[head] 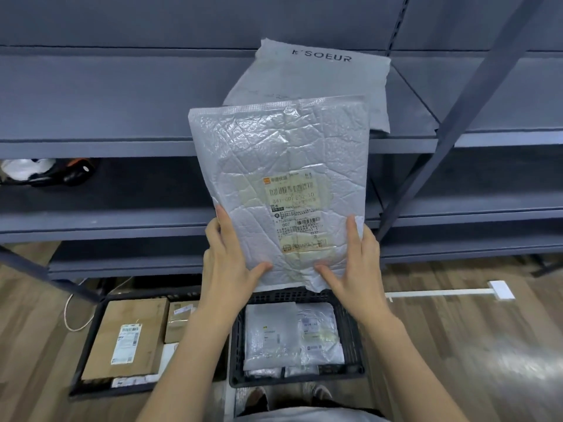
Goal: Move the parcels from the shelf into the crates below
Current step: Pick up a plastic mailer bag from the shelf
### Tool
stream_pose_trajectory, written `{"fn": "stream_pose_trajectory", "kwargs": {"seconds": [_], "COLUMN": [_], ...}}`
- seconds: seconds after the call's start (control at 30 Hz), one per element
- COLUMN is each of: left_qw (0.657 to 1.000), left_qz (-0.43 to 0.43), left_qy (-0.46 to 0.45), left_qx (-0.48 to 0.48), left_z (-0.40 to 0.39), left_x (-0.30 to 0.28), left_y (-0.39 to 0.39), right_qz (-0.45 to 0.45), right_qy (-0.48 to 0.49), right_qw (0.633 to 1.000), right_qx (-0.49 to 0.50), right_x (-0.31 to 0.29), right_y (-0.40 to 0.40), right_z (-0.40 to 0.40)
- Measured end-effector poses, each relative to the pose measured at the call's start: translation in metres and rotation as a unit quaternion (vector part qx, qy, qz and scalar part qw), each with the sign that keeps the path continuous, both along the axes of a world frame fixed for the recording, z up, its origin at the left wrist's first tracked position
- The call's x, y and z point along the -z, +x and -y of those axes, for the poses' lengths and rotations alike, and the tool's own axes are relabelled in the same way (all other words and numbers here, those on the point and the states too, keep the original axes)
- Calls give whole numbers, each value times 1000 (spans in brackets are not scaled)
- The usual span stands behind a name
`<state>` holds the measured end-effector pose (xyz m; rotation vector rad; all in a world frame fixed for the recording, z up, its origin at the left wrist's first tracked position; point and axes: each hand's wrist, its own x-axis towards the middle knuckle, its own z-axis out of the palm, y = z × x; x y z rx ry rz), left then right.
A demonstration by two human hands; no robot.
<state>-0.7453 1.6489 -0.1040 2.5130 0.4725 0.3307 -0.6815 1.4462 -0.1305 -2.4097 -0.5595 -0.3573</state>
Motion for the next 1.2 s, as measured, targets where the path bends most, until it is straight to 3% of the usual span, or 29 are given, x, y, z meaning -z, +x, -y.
{"fn": "stream_pose_trajectory", "kwargs": {"seconds": [0.4, 0.53, 0.77, 0.87, 1.2], "left_qw": [979, 948, 879, 867, 895], "left_qz": [-180, -295, -443, -459, -423], "left_qy": [-64, -98, -176, -192, -130], "left_qx": [74, 71, 33, 21, 52], "left_z": [23, 45, 89, 107, 113], "left_x": [113, 178, 302, 347, 486], "left_y": [-30, -56, -105, -106, -22], "right_qz": [-233, -332, -516, -536, -513], "right_qy": [-21, -74, -168, -177, -194], "right_qw": [969, 937, 840, 826, 836], "right_qx": [72, 75, 27, 18, 14], "right_x": [104, 163, 276, 322, 453], "right_y": [-79, -110, -143, -139, -50], "right_z": [30, 53, 93, 109, 118]}}
